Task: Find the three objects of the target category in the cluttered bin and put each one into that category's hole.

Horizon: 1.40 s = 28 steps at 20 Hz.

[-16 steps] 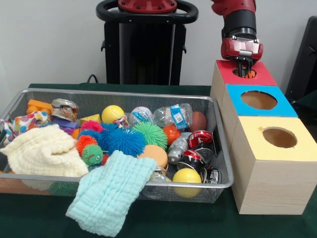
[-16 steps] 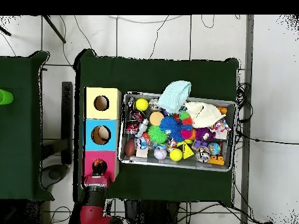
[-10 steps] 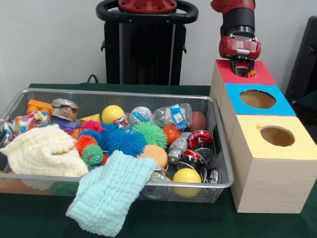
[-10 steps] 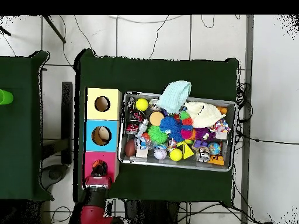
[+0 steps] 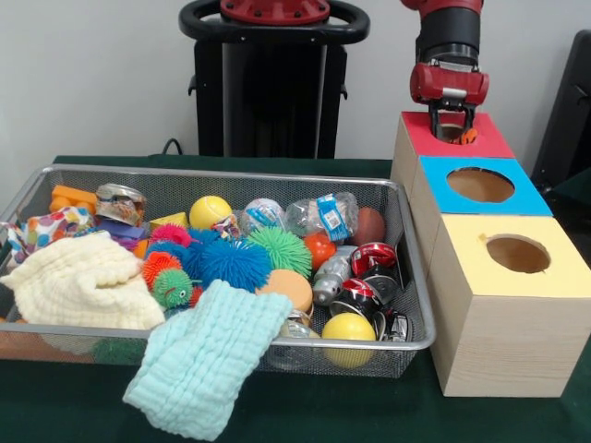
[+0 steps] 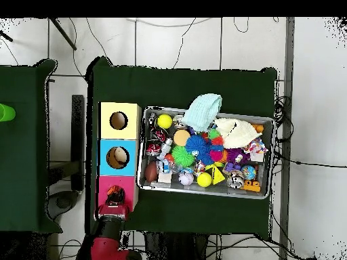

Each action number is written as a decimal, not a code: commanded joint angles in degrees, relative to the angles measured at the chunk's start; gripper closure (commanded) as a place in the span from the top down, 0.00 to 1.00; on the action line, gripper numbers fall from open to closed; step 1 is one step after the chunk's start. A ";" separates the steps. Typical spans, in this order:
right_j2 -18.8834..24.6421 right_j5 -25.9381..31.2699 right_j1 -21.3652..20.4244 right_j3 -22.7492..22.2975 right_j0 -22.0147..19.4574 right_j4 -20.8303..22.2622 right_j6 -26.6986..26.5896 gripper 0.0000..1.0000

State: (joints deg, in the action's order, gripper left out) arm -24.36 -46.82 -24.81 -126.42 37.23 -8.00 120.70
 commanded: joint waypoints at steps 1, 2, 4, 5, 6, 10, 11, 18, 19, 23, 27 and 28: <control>1.12 11.20 -4.32 -0.64 -0.87 2.56 2.05 1.00; 0.81 12.91 -5.38 -0.12 -0.78 2.20 1.39 1.00; 0.49 14.12 -6.34 -0.21 -0.45 2.46 1.42 1.00; 0.30 14.82 -6.97 -0.26 -0.36 2.73 1.41 1.00; 0.21 15.71 -7.64 -0.23 -0.36 3.15 1.35 1.00; -0.12 20.15 -10.83 -0.11 -0.69 5.08 0.97 1.00; -0.15 21.08 -11.52 -0.04 -0.76 5.47 1.03 1.00; -0.99 38.66 -24.09 4.05 -1.97 9.31 -2.50 1.00; -0.90 41.52 -25.74 5.00 -2.34 9.93 -2.89 1.00; -0.73 47.36 -28.60 6.96 -2.96 11.00 -2.23 1.00; -1.03 48.97 -29.14 7.59 -2.62 12.22 -0.47 1.00; -0.93 49.49 -29.45 7.83 -2.75 12.41 -0.25 1.00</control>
State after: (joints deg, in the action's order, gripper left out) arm -26.42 -2.93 -49.95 -125.07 36.33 1.59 120.70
